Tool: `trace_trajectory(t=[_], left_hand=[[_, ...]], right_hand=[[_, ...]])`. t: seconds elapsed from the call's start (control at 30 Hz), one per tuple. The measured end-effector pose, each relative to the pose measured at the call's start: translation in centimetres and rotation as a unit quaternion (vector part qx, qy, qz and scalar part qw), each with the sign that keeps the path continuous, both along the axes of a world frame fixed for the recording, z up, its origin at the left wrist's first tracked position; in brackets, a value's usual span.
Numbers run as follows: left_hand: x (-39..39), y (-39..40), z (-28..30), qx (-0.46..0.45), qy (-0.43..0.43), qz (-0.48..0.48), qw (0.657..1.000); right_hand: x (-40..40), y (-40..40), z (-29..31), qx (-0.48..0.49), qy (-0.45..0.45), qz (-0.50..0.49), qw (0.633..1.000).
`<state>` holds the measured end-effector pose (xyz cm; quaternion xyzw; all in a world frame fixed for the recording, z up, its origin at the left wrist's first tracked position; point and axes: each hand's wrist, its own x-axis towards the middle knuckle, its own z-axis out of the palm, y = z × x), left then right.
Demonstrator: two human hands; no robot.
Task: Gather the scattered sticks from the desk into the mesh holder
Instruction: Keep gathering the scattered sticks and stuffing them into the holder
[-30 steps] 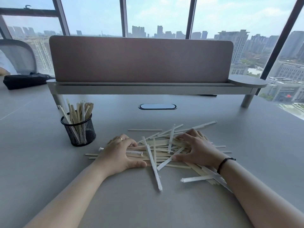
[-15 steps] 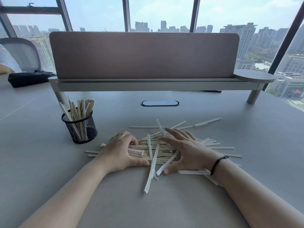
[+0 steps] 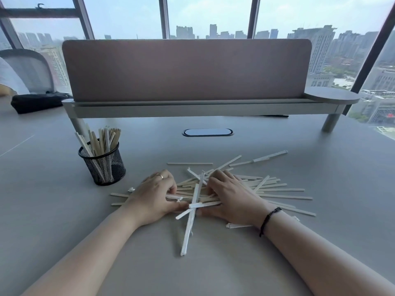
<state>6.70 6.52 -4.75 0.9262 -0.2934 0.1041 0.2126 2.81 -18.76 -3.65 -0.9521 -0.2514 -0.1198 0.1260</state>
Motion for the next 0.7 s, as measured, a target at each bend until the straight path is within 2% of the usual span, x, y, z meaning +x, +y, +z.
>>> trace_trajectory(t=[0.27, 0.53, 0.7], left_hand=[[-0.8, -0.4, 0.5, 0.009, -0.089, -0.034, 0.995], [-0.9, -0.5, 0.7, 0.033, -0.095, 0.010, 0.995], [-0.9, -1.2, 1.0, 0.095, -0.093, 0.040, 0.990]], right_hand=[[0.1, -0.2, -0.1, -0.002, 0.003, -0.005, 1.000], [0.0, -0.2, 0.3, -0.009, -0.031, 0.014, 0.999], [0.1, 0.2, 0.3, 0.000, -0.043, 0.023, 0.999]])
